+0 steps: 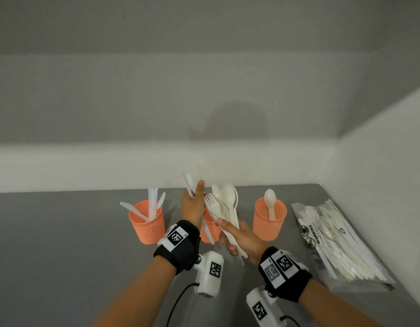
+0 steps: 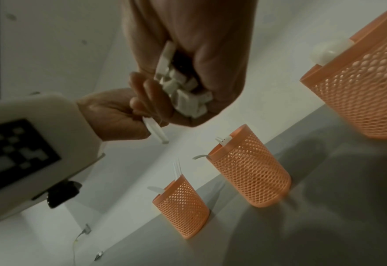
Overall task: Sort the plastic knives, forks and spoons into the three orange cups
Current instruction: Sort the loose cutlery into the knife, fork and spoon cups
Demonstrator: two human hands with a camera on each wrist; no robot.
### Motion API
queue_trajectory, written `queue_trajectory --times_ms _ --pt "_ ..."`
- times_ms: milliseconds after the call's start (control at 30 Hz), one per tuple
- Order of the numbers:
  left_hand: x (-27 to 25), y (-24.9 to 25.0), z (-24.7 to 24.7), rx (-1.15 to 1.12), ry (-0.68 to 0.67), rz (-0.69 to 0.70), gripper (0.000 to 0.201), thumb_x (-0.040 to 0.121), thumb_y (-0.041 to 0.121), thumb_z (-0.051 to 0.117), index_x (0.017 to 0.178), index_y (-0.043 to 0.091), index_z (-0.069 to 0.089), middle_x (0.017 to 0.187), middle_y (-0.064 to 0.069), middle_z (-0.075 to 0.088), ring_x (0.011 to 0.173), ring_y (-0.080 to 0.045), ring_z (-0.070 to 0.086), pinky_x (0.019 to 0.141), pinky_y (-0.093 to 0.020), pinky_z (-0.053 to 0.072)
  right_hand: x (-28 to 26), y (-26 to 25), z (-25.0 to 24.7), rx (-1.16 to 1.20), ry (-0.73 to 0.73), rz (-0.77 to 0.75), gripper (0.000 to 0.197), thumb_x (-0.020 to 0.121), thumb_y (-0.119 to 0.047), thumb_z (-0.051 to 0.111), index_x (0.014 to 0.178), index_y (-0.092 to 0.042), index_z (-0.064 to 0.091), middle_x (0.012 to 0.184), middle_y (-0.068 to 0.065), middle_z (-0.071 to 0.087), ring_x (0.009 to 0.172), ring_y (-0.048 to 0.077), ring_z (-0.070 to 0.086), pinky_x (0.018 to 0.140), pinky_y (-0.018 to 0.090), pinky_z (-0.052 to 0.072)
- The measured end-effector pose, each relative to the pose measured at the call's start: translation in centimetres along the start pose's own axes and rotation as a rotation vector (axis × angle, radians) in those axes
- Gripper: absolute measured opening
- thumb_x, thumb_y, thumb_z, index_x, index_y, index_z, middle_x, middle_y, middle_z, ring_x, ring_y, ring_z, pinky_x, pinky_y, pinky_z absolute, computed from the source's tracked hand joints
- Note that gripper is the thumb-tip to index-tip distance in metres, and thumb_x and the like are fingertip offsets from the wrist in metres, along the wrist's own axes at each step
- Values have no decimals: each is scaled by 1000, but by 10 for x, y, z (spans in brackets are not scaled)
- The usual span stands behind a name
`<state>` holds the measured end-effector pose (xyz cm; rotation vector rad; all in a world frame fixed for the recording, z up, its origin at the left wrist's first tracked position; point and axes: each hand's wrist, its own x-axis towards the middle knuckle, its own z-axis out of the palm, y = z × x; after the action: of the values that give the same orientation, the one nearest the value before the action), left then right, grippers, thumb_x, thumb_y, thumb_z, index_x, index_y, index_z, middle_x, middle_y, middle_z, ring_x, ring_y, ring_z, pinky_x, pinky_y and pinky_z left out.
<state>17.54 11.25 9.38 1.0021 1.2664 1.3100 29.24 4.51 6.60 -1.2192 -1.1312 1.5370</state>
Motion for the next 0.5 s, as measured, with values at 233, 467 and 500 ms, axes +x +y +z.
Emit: queue_trajectory --times_ms 233,467,500 --pt "10 6 -15 -66 78 9 41 101 32 29 76 16 58 59 -1 50 46 -7 54 53 -21 46 -2 8 -7 -90 27 -4 25 92 -39 51 85 -15 58 50 -1 55 32 8 39 35 18 33" --pt "3 15 -32 87 -77 -14 24 93 32 52 76 15 58 39 10 30 31 -4 28 38 -17 29 -1 18 -18 -145 190 -70 25 92 -30 55 69 -22 51 39 -10 38 34 5 32 38 17 29" --pt "-6 12 -30 140 -173 -36 23 91 28 55 72 15 57 34 10 33 30 -2 29 36 -16 28 1 18 -17 -143 209 -90 25 92 -27 57 69 -18 51 39 -10 37 33 4 31 37 16 29"
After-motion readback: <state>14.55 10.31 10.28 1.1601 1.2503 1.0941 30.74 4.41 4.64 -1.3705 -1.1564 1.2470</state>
